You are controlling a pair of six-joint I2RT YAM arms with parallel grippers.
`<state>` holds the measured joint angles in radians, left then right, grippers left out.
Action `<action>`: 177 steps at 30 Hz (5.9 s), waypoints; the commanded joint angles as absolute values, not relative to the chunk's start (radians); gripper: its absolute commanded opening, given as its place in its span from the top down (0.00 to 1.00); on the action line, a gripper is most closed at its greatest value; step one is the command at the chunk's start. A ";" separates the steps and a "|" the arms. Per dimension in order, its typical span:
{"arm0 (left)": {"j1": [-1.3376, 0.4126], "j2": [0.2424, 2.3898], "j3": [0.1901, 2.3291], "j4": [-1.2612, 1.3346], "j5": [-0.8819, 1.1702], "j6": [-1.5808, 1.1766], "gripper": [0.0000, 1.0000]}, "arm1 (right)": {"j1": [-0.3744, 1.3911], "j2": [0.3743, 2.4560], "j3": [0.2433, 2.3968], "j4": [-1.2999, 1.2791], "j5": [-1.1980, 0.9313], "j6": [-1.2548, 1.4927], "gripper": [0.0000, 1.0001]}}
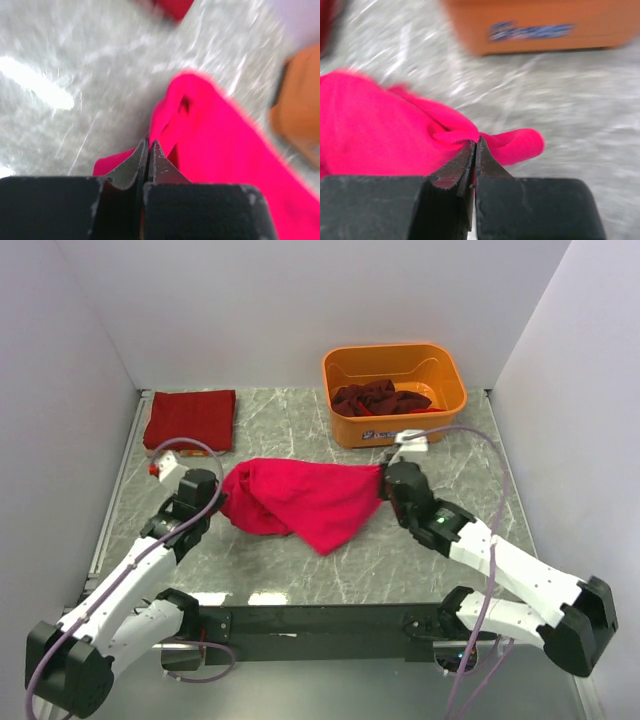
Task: Fold and stack the t-shirts
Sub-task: Flatten the tshirt out
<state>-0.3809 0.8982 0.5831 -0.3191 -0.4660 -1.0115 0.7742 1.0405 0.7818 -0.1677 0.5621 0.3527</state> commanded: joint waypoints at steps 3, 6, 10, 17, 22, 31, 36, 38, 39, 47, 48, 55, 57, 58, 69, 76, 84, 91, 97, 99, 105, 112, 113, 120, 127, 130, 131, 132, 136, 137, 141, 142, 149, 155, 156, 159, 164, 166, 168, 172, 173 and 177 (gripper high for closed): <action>-0.380 0.848 0.837 -0.386 -0.702 -1.025 0.99 | 0.666 0.916 0.894 -0.164 0.652 0.279 1.00; -0.380 0.842 0.951 -0.423 -0.768 -0.999 0.99 | 0.632 0.873 0.951 -0.140 0.621 0.232 1.00; -0.380 0.796 1.040 -0.434 -0.853 -0.969 0.99 | 0.626 0.830 1.050 -0.149 0.649 0.167 1.00; -0.380 0.628 1.107 -0.403 -0.874 -0.920 0.99 | 0.624 0.723 1.173 -0.209 0.614 0.118 1.00; -0.380 0.525 1.152 -0.368 -0.790 -0.873 0.99 | 0.624 0.670 1.264 -0.334 0.484 0.166 1.00; -0.380 0.540 1.314 -0.319 -0.747 -0.761 0.99 | 0.624 0.600 1.296 -0.417 0.445 0.218 1.00; -0.380 0.693 1.391 -0.373 -0.778 -0.739 0.99 | 0.623 0.644 1.305 -0.526 0.532 0.311 1.00; -0.380 0.780 1.370 -0.440 -0.813 -0.776 0.99 | 0.623 0.689 1.293 -0.566 0.570 0.365 1.00; -0.380 0.811 1.355 -0.460 -0.833 -0.813 0.99 | 0.618 0.705 1.269 -0.596 0.587 0.383 1.00; -0.316 1.190 1.068 -0.456 -0.562 -0.934 0.99 | 0.408 1.004 0.994 -0.503 0.207 0.497 1.00; -0.316 1.227 1.045 -0.427 -0.548 -0.939 0.99 | 0.390 1.047 0.947 -0.445 0.177 0.494 1.00; -0.307 1.492 1.028 -0.466 -0.566 -0.986 0.99 | 0.342 1.392 1.017 -0.389 0.205 0.465 0.51; -0.307 1.508 1.028 -0.463 -0.558 -0.988 0.99 | 0.342 1.402 1.038 -0.428 0.232 0.479 0.41; -0.307 1.506 1.016 -0.448 -0.552 -0.988 0.99 | 0.342 1.381 1.032 -0.437 0.241 0.483 0.26; -0.305 1.428 0.950 -0.413 -0.512 -0.991 0.99 | 0.386 0.993 0.642 -0.616 -0.055 0.581 0.16; -0.305 1.394 0.911 -0.393 -0.479 -0.991 0.99 | 0.563 0.985 0.523 -0.595 -0.086 0.672 0.21; -0.305 1.379 0.900 -0.399 -0.482 -0.989 0.99 | 0.617 1.155 0.544 -0.517 0.023 0.681 0.37; -0.305 1.368 0.897 -0.405 -0.492 -0.991 0.99 | 0.623 1.227 0.554 -0.517 0.087 0.681 0.47; -0.305 1.358 0.897 -0.416 -0.508 -0.992 0.99 | 0.638 1.258 0.569 -0.515 0.104 0.687 0.88; -0.305 1.351 0.894 -0.416 -0.512 -0.994 0.99 | 0.644 1.240 0.577 -0.535 0.117 0.690 1.00; -0.310 1.327 0.917 -0.485 -0.616 -1.022 0.99 | 0.644 1.088 0.644 -0.560 0.210 0.673 1.00; -0.310 1.238 0.974 -0.466 -0.663 -0.983 0.99 | 0.600 0.943 0.849 -0.494 0.422 0.588 1.00; -0.310 1.235 0.983 -0.460 -0.664 -0.976 0.99 | 0.580 0.937 0.868 -0.473 0.425 0.578 1.00; -0.310 1.217 1.227 -0.529 -0.779 -0.951 0.99 | 0.380 0.887 1.061 -0.325 0.391 0.493 1.00; -0.310 1.033 1.328 -0.445 -0.811 -0.830 0.99 | 0.367 0.835 1.319 -0.377 0.425 0.361 1.00; -0.310 0.953 1.379 -0.428 -0.805 -0.786 0.99 | 0.367 0.799 1.391 -0.403 0.399 0.325 1.00; -0.310 0.933 1.393 -0.419 -0.793 -0.770 0.99 | 0.367 0.779 1.408 -0.413 0.391 0.319 1.00; -0.310 0.893 1.414 -0.410 -0.785 -0.758 0.99 | 0.367 0.770 1.425 -0.414 0.368 0.304 1.00; -0.310 0.795 1.463 -0.367 -0.733 -0.687 0.99 | 0.367 0.730 1.534 -0.426 0.319 0.282 1.00; -0.310 0.778 1.476 -0.356 -0.724 -0.675 0.99 | 0.367 0.720 1.557 -0.437 0.293 0.279 1.00; -0.310 0.712 1.583 -0.342 -0.619 -0.605 0.99 | 0.368 0.707 1.689 -0.495 0.195 0.265 1.00; -0.310 0.704 1.601 -0.341 -0.591 -0.595 0.99 | 0.367 0.704 1.722 -0.502 0.160 0.267 1.00; -0.310 0.698 1.787 -0.359 -0.433 -0.535 0.99 | 0.367 0.654 1.789 -0.540 0.068 0.278 1.00; -0.308 0.784 1.913 -0.374 -0.394 -0.503 0.99 | 0.367 0.669 1.796 -0.557 0.113 0.265 1.00; -0.308 0.801 1.901 -0.365 -0.393 -0.499 0.99 | 0.367 0.673 1.787 -0.552 0.142 0.264 1.00; -0.308 0.833 1.806 -0.319 -0.434 -0.494 0.99 | 0.367 0.696 1.721 -0.540 0.210 0.271 1.00; -0.308 0.931 1.617 -0.259 -0.577 -0.445 0.99 | 0.368 0.762 1.556 -0.508 0.399 0.296 1.00; -0.308 0.991 1.554 -0.230 -0.633 -0.416 0.99 | 0.365 0.787 1.461 -0.491 0.466 0.302 1.00; -0.307 1.043 1.424 -0.175 -0.612 -0.378 0.99 | 0.354 0.825 1.386 -0.465 0.518 0.316 1.00; -0.307 1.161 1.214 -0.008 -0.517 -0.351 0.99 | 0.270 0.914 1.107 -0.365 0.418 0.374 1.00; -0.305 1.193 1.150 0.044 -0.505 -0.354 0.99 | 0.217 0.937 1.060 -0.298 0.329 0.386 1.00; -0.293 1.475 1.140 0.106 -0.469 -0.356 0.99 | 0.108 1.095 0.887 -0.071 0.134 0.373 1.00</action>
<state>-0.3054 1.3865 1.1145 -0.0620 -0.5026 -0.3801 0.1719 1.0401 0.9443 -0.2939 0.2821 0.3584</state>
